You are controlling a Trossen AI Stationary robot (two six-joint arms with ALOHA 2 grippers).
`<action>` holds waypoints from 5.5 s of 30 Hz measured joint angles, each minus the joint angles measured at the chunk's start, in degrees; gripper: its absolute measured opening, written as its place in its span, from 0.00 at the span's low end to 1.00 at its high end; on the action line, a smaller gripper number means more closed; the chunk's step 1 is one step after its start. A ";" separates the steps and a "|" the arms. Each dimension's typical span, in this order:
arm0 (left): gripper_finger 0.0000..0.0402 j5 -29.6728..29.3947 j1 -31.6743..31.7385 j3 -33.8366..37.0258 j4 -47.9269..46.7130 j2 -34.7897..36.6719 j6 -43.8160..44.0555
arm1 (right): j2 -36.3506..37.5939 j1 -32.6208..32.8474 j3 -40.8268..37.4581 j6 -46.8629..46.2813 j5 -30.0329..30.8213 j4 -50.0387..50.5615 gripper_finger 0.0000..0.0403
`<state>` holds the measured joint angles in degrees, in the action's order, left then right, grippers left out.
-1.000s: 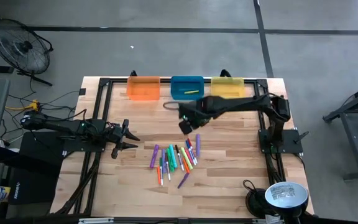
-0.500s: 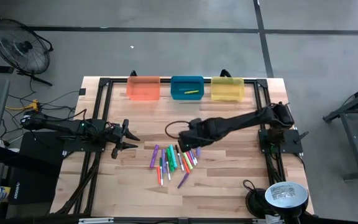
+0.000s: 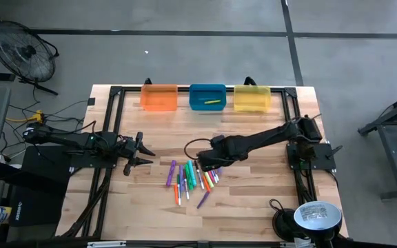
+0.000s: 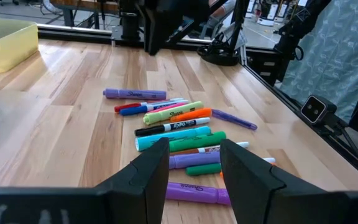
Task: Pick & Place Markers
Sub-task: Put the right light violet highlighter into the orange bin
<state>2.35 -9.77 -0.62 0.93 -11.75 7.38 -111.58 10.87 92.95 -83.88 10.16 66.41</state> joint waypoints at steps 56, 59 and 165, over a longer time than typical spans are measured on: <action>0.35 0.01 0.00 0.00 0.00 0.00 0.00 | -9.06 -4.52 -11.61 -0.04 -12.05 -14.45 0.23; 0.35 0.02 -0.01 0.00 0.00 0.00 0.00 | -9.06 -4.52 -11.65 0.29 -12.10 -14.37 0.18; 0.14 -15.35 0.01 -34.14 22.56 -38.68 10.96 | 8.21 -5.67 -5.77 67.06 -7.13 -67.78 0.13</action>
<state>-13.00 -9.76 -34.76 23.49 -50.43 18.34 -103.37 5.19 87.18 -16.83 3.03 -1.37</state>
